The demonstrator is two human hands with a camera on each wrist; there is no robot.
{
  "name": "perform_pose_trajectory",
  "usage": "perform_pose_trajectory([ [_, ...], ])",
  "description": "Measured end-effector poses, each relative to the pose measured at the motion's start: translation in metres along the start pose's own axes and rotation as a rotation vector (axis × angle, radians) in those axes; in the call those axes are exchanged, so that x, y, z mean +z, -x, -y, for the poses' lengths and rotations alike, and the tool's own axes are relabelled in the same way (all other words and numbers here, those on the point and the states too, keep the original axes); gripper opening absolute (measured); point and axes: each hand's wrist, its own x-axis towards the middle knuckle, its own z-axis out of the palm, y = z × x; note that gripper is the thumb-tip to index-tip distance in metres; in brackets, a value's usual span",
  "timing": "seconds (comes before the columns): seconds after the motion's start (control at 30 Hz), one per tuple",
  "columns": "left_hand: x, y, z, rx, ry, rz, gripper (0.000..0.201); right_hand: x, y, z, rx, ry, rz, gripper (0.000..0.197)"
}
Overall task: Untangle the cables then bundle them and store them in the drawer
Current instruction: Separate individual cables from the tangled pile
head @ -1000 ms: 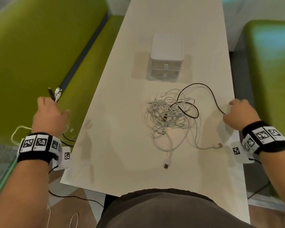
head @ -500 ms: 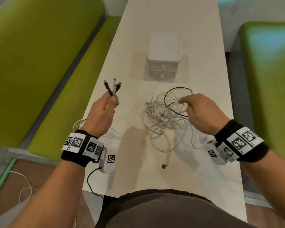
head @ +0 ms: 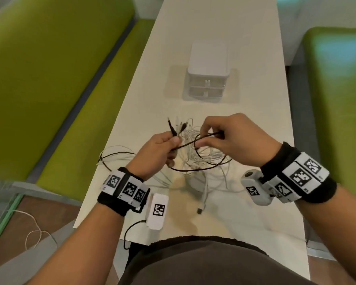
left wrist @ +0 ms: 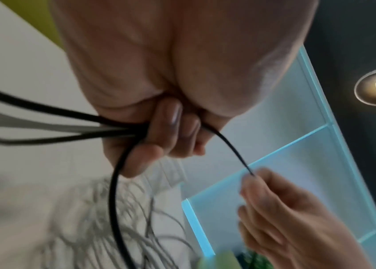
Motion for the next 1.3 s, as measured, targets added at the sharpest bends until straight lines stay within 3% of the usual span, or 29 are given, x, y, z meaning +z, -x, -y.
perform_pose_trajectory([
  [0.07,-0.019,-0.003,0.01,-0.013,-0.085,-0.113,0.025,-0.008,0.001,-0.013,0.035,-0.027,-0.034,0.021],
  [0.13,-0.037,-0.003,0.019,0.008,-0.338,-0.179,0.027,-0.021,0.003,-0.027,0.071,-0.033,-0.081,0.016],
  [0.2,-0.044,-0.001,0.025,-0.002,-0.554,-0.193,0.027,-0.029,0.005,-0.037,0.086,-0.044,-0.116,0.015],
  [0.27,-0.039,0.001,0.025,-0.006,-0.574,-0.175,0.027,-0.03,0.004,-0.039,0.052,-0.048,-0.126,0.017],
  [0.37,-0.029,0.001,0.022,0.024,-0.504,-0.162,0.028,-0.018,-0.001,-0.031,-0.056,-0.022,-0.059,0.023],
  [0.5,-0.028,-0.001,0.014,0.085,-0.273,-0.228,0.03,0.01,0.002,-0.006,-0.229,0.012,0.176,0.022],
  [0.6,-0.015,0.007,0.002,0.057,-0.004,-0.078,0.03,0.041,0.009,0.009,-0.346,-0.009,0.212,0.014],
  [0.8,0.009,0.016,0.014,-0.061,0.26,0.06,0.026,0.047,0.0,0.005,-0.001,-0.315,-0.11,0.015],
  [0.93,0.011,0.02,0.017,-0.064,0.28,0.14,0.024,0.041,-0.002,0.003,0.048,-0.444,-0.193,0.018],
  [1.03,0.012,0.018,0.016,-0.051,0.264,0.167,0.023,0.043,-0.005,-0.001,0.005,-0.432,-0.246,0.027],
  [1.17,0.012,0.014,0.012,-0.084,0.318,0.225,0.023,0.044,-0.005,-0.006,-0.105,-0.443,-0.143,0.054],
  [1.3,0.014,0.012,0.012,-0.183,0.335,0.24,0.021,0.052,-0.006,-0.006,-0.177,-0.328,0.035,0.05],
])
